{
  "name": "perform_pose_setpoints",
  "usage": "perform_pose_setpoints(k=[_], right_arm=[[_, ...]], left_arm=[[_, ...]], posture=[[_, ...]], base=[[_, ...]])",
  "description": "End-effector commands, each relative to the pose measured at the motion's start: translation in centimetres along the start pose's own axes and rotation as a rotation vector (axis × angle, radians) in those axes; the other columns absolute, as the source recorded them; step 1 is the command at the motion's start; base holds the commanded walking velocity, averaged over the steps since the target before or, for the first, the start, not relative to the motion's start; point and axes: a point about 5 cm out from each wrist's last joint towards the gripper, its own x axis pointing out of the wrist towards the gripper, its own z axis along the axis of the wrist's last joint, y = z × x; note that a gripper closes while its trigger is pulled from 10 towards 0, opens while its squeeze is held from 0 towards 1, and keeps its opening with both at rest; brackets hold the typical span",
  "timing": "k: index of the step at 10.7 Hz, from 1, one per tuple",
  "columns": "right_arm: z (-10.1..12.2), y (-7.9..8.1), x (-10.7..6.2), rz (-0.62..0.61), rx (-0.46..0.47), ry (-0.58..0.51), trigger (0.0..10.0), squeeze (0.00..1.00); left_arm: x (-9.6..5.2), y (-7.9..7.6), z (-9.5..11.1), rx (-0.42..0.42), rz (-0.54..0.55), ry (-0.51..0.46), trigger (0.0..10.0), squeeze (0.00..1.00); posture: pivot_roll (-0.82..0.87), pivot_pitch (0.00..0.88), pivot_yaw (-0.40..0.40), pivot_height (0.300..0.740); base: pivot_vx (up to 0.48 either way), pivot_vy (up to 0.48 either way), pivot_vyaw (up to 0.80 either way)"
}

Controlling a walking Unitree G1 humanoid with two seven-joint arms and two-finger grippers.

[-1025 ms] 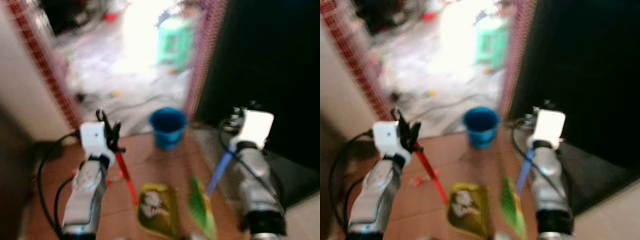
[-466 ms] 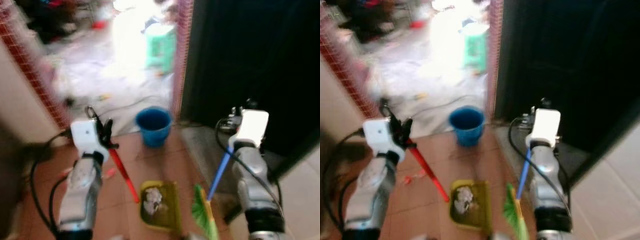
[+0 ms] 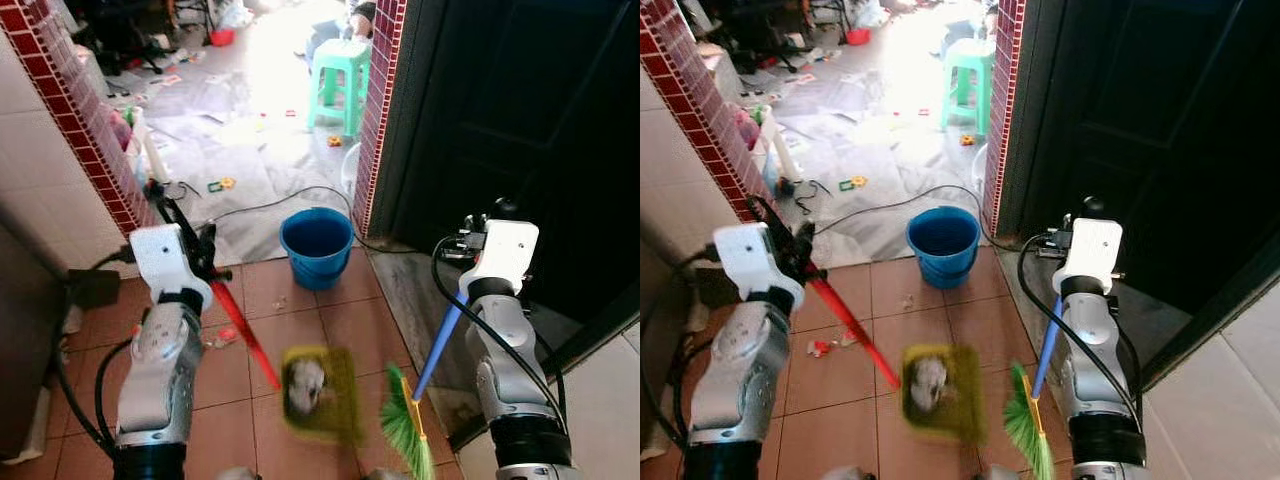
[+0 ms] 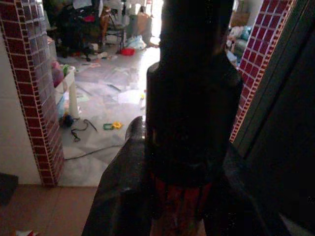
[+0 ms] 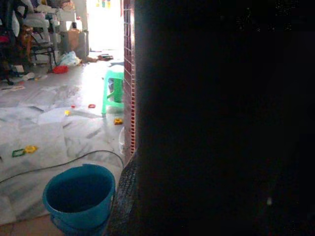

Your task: Sweep floor

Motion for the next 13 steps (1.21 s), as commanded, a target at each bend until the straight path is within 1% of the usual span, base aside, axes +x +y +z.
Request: perform_pose_setpoints(k=[1, 3, 4, 5, 6, 7, 8, 10, 11, 13], right_arm=[[0.8, 0.4, 0.6, 0.014, -0.003, -0.035, 10.0, 0.0], [1.8, 0.2, 1.2, 0.02, -0.036, -0.067, 10.0, 0.0], [1.5, 0.0, 1.2, 0.018, -0.044, -0.061, 10.0, 0.0], [1.0, 0.1, 0.9, 0.021, -0.044, -0.046, 10.0, 0.0], [0.8, 0.7, 0.7, 0.036, -0.04, -0.04, 10.0, 0.0], [0.8, 1.0, 0.7, 0.044, -0.037, -0.041, 10.0, 0.0], [0.8, 0.9, 0.8, 0.045, -0.038, -0.042, 10.0, 0.0], [0.7, 0.7, 1.0, 0.042, -0.05, -0.043, 10.0, 0.0], [0.6, 0.7, 1.0, 0.043, -0.05, -0.044, 10.0, 0.0], [0.7, 1.0, 1.2, 0.049, -0.048, -0.051, 10.0, 0.0]], left_arm=[[0.3, -0.1, 2.2, -0.009, 0.001, -0.093, 10.0, 0.0], [0.6, 0.1, 4.1, -0.026, 0.02, -0.154, 10.0, 0.0], [0.8, 0.3, 6.2, -0.05, 0.042, -0.22, 10.0, 0.0], [1.2, 0.4, 7.8, -0.073, 0.058, -0.269, 10.0, 0.0], [1.6, 0.5, 9.3, -0.076, 0.062, -0.316, 10.0, 0.0], [1.8, 0.8, 10.0, -0.075, 0.068, -0.34, 10.0, 0.0], [2.0, 1.0, 10.7, -0.072, 0.072, -0.36, 10.0, 0.0], [2.1, 0.7, 10.9, -0.087, 0.072, -0.364, 10.0, 0.0], [2.2, 0.8, 10.9, -0.089, 0.089, -0.374, 10.0, 0.0], [2.7, 1.5, 11.8, -0.081, 0.142, -0.411, 10.0, 0.0]], posture=[[-0.06, 0.0, 0.017, 0.74], [-0.06, 0.0, 0.006, 0.74], [-0.06, 0.0, 0.009, 0.74], [-0.06, 0.0, 0.009, 0.74], [-0.05, 0.0, 0.001, 0.74], [-0.05, 0.0, 0.002, 0.74], [-0.05, 0.0, 0.002, 0.74], [-0.05, 0.0, 0.007, 0.74], [-0.05, 0.0, 0.01, 0.74], [-0.06, 0.0, 0.009, 0.74]], base=[[0.0, 0.0, 0.0], [0.0, 0.0, 0.0], [0.0, 0.0, 0.0], [0.0, 0.0, 0.0], [0.0, 0.0, 0.0], [0.0, 0.0, 0.0], [0.311, 0.0, 0.0], [0.366, 0.309, 0.0], [0.36, 0.315, 0.0], [0.36, 0.319, 0.0]])
